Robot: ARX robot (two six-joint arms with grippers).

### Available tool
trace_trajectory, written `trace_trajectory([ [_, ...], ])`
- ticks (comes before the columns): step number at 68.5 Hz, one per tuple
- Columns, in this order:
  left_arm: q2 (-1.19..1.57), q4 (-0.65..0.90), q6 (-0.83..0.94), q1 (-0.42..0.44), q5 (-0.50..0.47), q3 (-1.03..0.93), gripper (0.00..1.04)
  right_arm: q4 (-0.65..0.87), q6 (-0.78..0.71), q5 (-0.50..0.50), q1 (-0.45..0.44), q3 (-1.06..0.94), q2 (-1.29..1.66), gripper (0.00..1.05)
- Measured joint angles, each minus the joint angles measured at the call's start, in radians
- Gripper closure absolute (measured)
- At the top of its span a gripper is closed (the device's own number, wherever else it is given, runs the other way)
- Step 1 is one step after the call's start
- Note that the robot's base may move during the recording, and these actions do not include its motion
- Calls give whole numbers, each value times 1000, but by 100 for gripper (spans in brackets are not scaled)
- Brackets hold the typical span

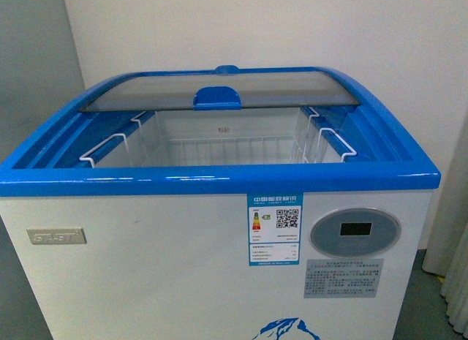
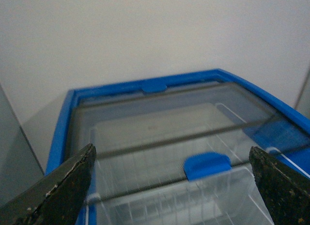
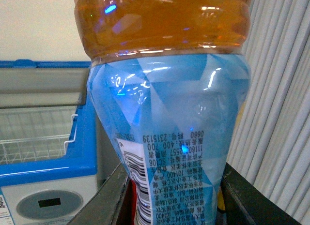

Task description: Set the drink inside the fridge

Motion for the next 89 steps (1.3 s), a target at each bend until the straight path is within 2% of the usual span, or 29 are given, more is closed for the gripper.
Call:
trace_trajectory([
  [19, -433, -77, -175, 13, 123, -425, 8, 0, 0, 0, 0, 0, 0, 68],
  [20, -465, -80, -175, 10, 100, -444, 9, 0, 0, 0, 0, 0, 0, 68],
  [24, -605, -84, -112, -27, -214, -540, 23, 0, 0, 0, 0, 0, 0, 68],
  [26, -663, -97, -84, -28, -307, -583, 28, 0, 0, 0, 0, 0, 0, 68],
  [29, -740, -126, -61, -26, -399, -639, 35, 0, 0, 0, 0, 0, 0, 68],
  [33, -834, -153, -44, -10, -436, -708, 44, 0, 0, 2, 0, 0, 0, 68],
  [45, -970, -130, -19, 24, -406, -837, 72, -3, 3, -14, 0, 0, 0, 68],
  [50, -992, -124, -17, 41, -388, -875, 83, -211, 61, -183, -66, 79, 32, 68],
  [54, -1017, -121, -12, 96, -308, -907, 94, -378, 72, -354, -145, 158, 87, 68],
  [58, -1035, -117, -13, 126, -303, -929, 102, -437, 65, -479, -216, 201, 145, 68],
  [60, -1044, -115, -11, 137, -304, -940, 102, -438, 54, -540, -256, 219, 183, 68],
  [61, -1055, -113, -11, 140, -300, -950, 102, -432, 32, -602, -298, 245, 235, 68],
  [63, -1065, -112, -11, 140, -293, -960, 102, -426, 8, -638, -321, 267, 268, 68],
  [69, -1095, -112, -11, 141, -293, -991, 102, -383, -103, -699, -364, 361, 400, 68],
  [77, -1128, -112, -10, 142, -293, -1022, 102, -362, -257, -684, -380, 471, 542, 68],
  [84, -1161, -116, -10, 142, -293, -1044, 102, -353, -422, -698, -344, 590, 663, 68],
  [89, -1188, -126, -10, 142, -293, -1062, 102, -322, -576, -737, -281, 679, 763, 68],
])
